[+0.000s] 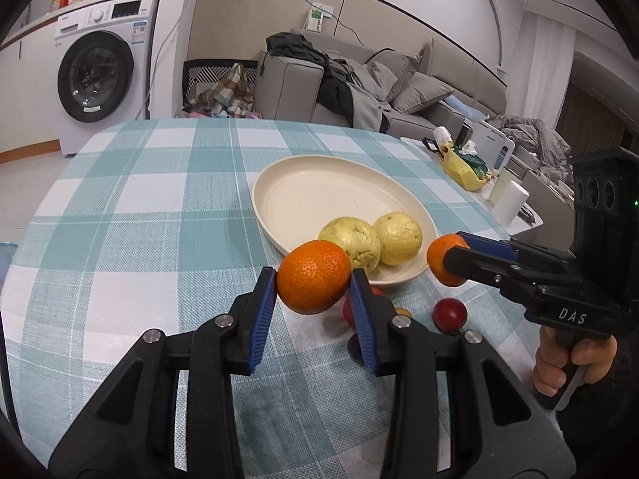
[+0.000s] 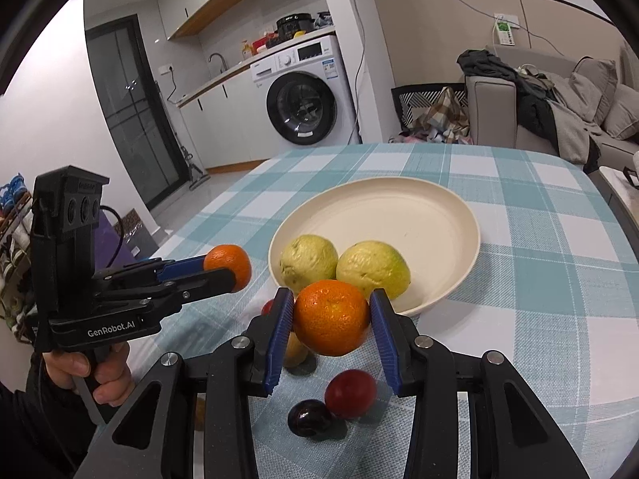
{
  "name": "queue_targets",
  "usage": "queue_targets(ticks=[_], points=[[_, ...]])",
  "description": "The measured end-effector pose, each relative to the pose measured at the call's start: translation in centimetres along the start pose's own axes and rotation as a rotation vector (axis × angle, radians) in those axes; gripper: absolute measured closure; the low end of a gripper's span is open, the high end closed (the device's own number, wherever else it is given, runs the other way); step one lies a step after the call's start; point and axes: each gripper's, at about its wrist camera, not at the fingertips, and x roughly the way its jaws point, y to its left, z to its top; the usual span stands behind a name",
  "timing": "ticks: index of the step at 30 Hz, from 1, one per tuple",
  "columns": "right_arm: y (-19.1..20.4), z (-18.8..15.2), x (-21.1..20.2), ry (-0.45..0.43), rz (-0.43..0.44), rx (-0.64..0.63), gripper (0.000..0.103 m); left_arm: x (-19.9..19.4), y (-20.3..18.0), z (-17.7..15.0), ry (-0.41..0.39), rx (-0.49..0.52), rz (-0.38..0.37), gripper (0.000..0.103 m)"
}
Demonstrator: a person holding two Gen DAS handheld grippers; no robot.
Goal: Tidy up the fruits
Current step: 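Carry both oranges over the plate and release them onto it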
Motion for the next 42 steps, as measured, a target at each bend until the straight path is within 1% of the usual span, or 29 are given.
queue_targets(ticks=[7, 15, 21, 29, 38, 42], points=[[-0.8, 0.5, -1.0, -0.056, -0.038, 0.038, 0.062, -0.6, -0.3, 0.8, -0.038, 0.015, 0.023, 0.069], [-1.6, 1.4, -1.7, -0.089, -0.084, 0.078, 0.062, -0.5, -1.2, 2.5, -0.064, 0.041, 0.038, 0.069], [-2.1, 2.5, -1.7, -0.101, -0.105, 0.116, 0.062, 0.5, -1.2, 3.7, -0.073, 0.042, 0.047, 0.069], [-2.8, 3.5, -0.9, -0.112, -0.109, 0.146, 0.062, 1.9, -0.7, 4.7, -0.077, 0.040, 0.066, 0.069], [-4.5, 3.6, 0.4, -0.104, -0.132, 0.193, 0.062, 4.0, -0.7, 5.6, -0.073, 0.057, 0.085, 0.069], [-5.0, 3.5, 0.7, -0.104, -0.147, 0.199, 0.062, 5.1, -0.5, 5.4, -0.062, 0.053, 0.083, 0.069]])
